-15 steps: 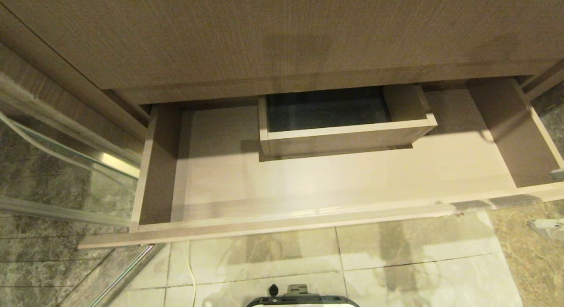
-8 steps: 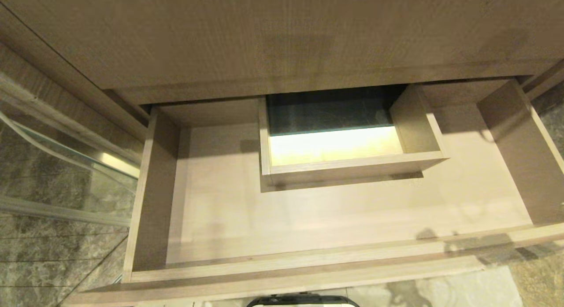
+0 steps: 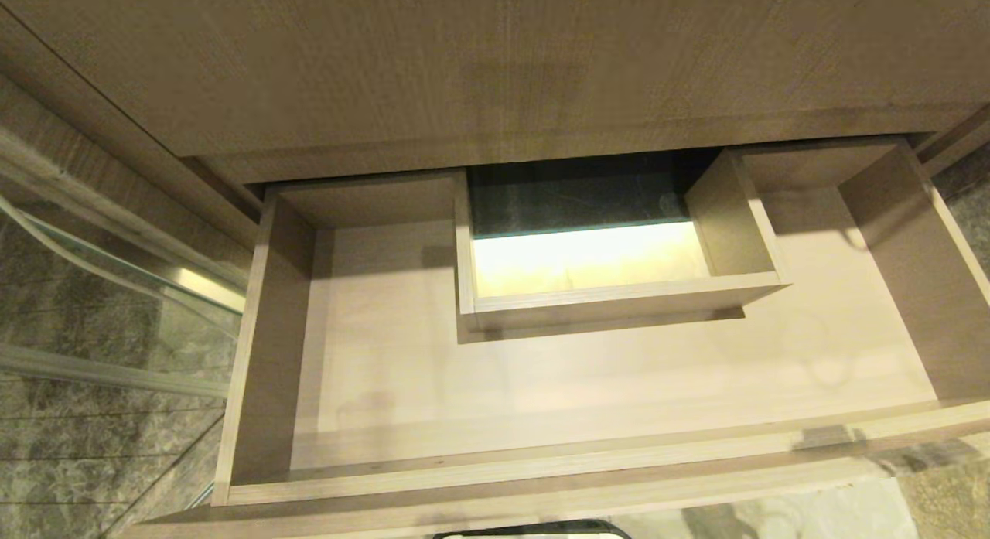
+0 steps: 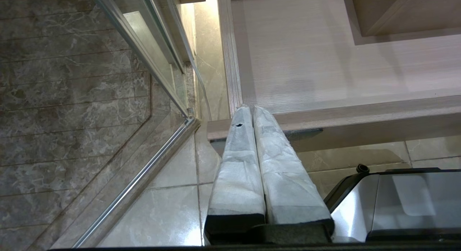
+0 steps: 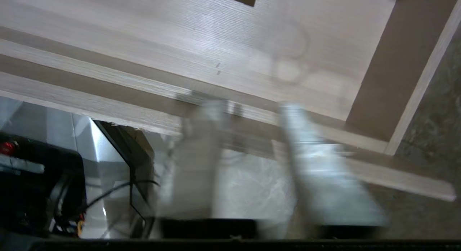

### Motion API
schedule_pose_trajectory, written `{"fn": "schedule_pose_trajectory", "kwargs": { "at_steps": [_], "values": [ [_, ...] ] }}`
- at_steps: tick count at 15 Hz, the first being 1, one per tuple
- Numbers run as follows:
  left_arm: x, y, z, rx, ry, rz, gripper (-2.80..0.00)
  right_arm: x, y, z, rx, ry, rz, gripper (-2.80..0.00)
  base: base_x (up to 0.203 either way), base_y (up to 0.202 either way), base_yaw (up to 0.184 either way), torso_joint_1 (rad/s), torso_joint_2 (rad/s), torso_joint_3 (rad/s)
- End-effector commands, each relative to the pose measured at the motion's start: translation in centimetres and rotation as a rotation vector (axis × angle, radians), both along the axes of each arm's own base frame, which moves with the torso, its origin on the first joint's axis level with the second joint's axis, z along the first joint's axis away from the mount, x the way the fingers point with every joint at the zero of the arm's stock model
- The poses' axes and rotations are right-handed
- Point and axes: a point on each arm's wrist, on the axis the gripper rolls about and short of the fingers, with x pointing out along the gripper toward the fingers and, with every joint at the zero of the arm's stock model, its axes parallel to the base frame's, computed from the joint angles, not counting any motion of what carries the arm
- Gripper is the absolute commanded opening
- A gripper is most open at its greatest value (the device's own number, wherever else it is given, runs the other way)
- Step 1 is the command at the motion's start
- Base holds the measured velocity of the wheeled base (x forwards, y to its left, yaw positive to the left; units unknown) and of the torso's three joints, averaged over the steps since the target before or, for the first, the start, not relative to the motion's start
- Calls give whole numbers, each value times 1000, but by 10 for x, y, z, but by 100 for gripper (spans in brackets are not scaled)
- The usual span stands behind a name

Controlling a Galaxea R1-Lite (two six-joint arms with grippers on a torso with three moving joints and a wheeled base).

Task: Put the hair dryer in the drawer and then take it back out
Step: Pick up the hairdryer

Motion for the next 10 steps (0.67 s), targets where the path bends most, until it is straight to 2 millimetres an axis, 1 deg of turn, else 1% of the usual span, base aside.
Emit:
{"fn": "schedule_pose_trajectory", "kwargs": {
  "at_steps": [1,3,5,8,9,10],
  "values": [
    [0,0,0,0,0,-1,-280,-30,4,-25,98,-100,-29,-280,0,0,0,0,0,0],
    [0,0,0,0,0,-1,-280,-50,6,-56,172,-204,-32,-280,0,0,0,0,0,0],
    [0,0,0,0,0,-1,-280,-67,5,-93,202,-320,-38,-280,0,0,0,0,0,0],
    [0,0,0,0,0,-1,-280,-81,2,-140,238,-481,-12,-280,0,0,0,0,0,0],
    [0,0,0,0,1,-1,-280,-82,1,-153,251,-540,5,-280,0,0,0,0,0,0],
    [0,0,0,0,0,-1,-280,-81,1,-160,271,-578,45,-280,0,0,0,0,0,0]
  ]
}}
